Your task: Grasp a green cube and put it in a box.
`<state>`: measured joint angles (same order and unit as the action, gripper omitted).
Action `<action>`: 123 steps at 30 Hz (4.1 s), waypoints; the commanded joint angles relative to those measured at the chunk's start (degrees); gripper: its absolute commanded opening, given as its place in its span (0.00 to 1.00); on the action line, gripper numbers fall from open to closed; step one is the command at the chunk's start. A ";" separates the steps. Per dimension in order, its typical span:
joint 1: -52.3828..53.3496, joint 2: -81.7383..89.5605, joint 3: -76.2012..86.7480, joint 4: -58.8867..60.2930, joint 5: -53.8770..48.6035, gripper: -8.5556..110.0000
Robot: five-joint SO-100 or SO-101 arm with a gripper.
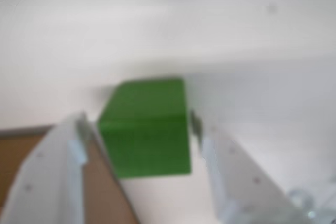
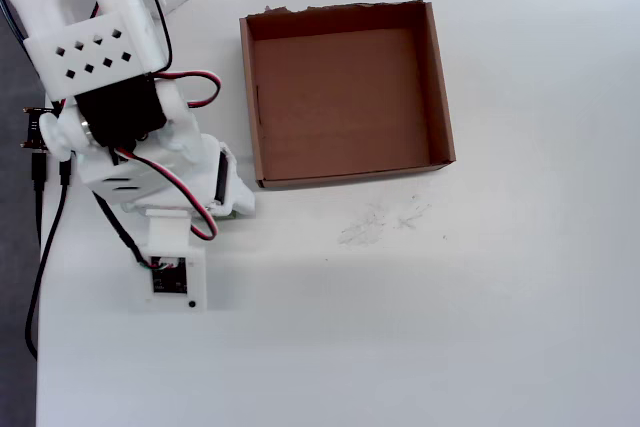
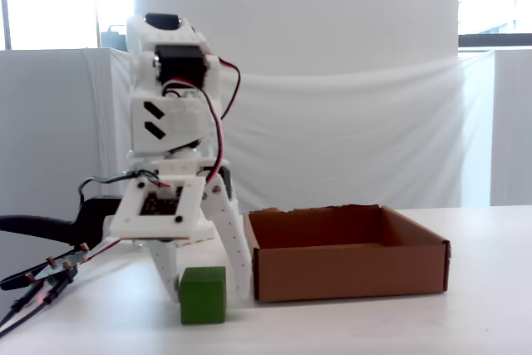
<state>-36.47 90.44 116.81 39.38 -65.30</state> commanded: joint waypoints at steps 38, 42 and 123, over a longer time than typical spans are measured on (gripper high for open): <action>-2.46 2.37 -16.17 13.80 -0.35 0.19; -4.92 5.62 -18.02 17.14 0.26 0.19; -2.55 37.71 -4.57 14.50 2.55 0.25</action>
<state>-42.45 123.57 110.30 57.30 -61.26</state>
